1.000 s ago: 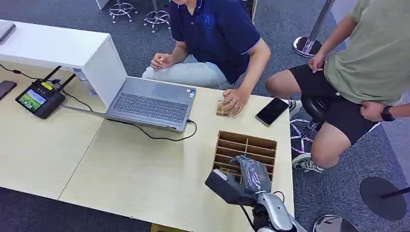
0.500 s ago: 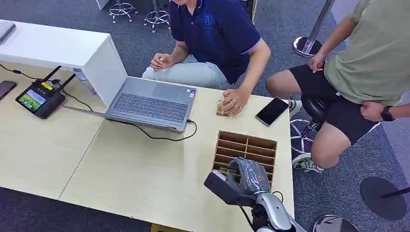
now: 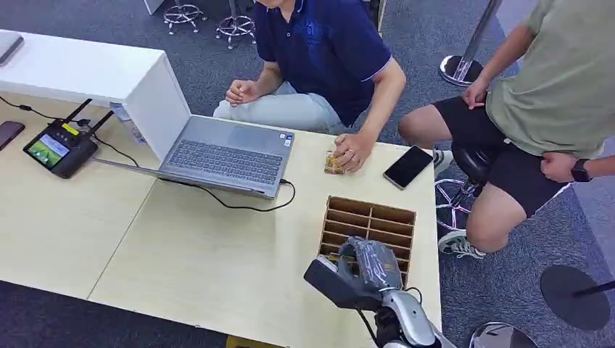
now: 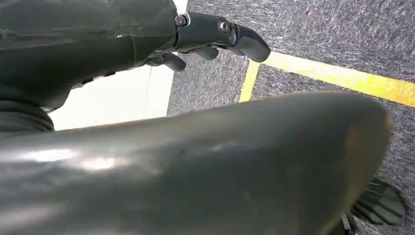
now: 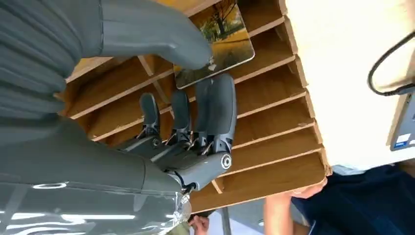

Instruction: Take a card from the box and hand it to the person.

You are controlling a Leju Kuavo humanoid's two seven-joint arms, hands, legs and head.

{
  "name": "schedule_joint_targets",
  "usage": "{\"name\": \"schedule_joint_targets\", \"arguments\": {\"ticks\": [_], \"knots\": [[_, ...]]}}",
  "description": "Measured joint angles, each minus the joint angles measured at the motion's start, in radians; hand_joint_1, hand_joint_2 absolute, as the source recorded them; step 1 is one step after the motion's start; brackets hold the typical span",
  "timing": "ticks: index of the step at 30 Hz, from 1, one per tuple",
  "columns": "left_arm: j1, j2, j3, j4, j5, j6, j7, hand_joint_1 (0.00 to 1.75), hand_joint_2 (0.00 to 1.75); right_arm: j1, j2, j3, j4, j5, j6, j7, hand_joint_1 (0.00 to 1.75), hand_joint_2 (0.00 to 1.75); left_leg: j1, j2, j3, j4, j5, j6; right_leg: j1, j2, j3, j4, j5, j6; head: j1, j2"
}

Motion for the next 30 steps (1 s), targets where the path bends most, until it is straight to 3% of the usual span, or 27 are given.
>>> {"name": "schedule_joint_targets", "arguments": {"ticks": [30], "knots": [[0.000, -0.003, 0.000, 0.005, 0.002, -0.006, -0.011, 0.00, 0.00, -0.012, 0.005, 0.022, 0.021, 0.007, 0.039, 0.025, 1.06, 1.75, 0.000, 0.000, 0.001, 0.000, 0.000, 0.000, 0.000, 0.001, 0.000, 0.000, 0.000, 0.000, 0.000, 0.000]]}}
